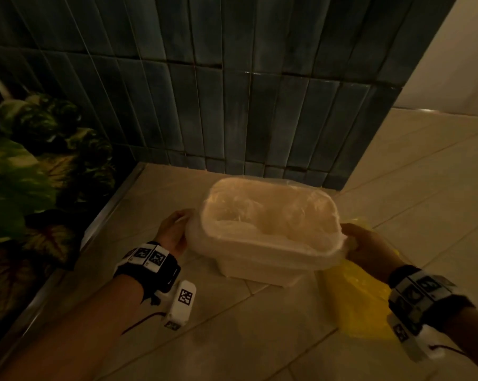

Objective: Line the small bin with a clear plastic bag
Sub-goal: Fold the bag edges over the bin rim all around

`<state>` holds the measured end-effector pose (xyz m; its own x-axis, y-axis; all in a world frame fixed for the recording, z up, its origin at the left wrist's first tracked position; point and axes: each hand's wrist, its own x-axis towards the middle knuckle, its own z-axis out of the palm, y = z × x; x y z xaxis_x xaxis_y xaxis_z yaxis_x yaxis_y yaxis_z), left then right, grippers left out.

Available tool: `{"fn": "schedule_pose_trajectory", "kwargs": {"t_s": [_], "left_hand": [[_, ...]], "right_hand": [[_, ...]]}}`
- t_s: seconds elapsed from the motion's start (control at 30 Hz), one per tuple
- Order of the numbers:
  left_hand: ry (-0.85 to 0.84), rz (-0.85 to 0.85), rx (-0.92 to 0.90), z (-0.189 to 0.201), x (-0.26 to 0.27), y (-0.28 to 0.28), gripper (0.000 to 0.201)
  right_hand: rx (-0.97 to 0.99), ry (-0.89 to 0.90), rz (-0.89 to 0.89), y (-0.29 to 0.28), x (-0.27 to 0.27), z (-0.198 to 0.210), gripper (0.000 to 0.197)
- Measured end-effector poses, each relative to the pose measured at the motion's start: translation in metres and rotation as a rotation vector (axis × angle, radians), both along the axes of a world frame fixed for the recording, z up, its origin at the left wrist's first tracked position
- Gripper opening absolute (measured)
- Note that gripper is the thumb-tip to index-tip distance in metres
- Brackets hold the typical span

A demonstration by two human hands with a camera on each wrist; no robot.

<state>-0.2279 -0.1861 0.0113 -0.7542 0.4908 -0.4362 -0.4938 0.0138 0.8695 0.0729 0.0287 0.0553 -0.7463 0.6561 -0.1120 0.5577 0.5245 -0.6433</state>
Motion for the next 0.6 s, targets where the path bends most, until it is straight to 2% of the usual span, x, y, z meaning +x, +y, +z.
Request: {"fn": "schedule_pose_trajectory", "kwargs": {"t_s": [0.07, 0.17, 0.23, 0.3, 0.33, 0.4, 0.47, 0.6], "left_hand": [[0.008, -0.013, -0.016, 0.0, -0.001, 0.003, 0.023], [0.007, -0.066, -0.079, 0.0, -0.003, 0.005, 0.029], [-0.008, -0.084, -0.108, -0.003, -0.004, 0.005, 0.03], [-0.018, -0.055, -0.116, -0.006, -0.002, 0.001, 0.03], [-0.004, -0.04, -0.114, -0.008, -0.001, -0.001, 0.031], [0.022, -0.015, -0.111, -0.01, 0.003, -0.005, 0.03], [0.028, 0.003, -0.094, -0.013, 0.006, -0.006, 0.025], [-0.044, 0.005, -0.028, -0.011, 0.006, 0.002, 0.015]], "right_hand": [[0.139, -0.027, -0.004, 0.002, -0.005, 0.003, 0.034], [0.158, -0.03, 0.025, 0.003, -0.006, 0.006, 0.034], [0.039, -0.061, 0.066, 0.007, -0.003, 0.005, 0.053], [-0.168, -0.091, 0.108, 0.012, 0.004, 0.002, 0.09], [-0.258, -0.085, 0.114, 0.013, 0.008, 0.0, 0.1], [-0.385, -0.015, 0.111, 0.013, 0.014, -0.004, 0.105], [-0.403, 0.046, 0.088, 0.01, 0.015, -0.005, 0.092], [-0.217, 0.111, -0.013, 0.011, 0.006, -0.008, 0.032]]}}
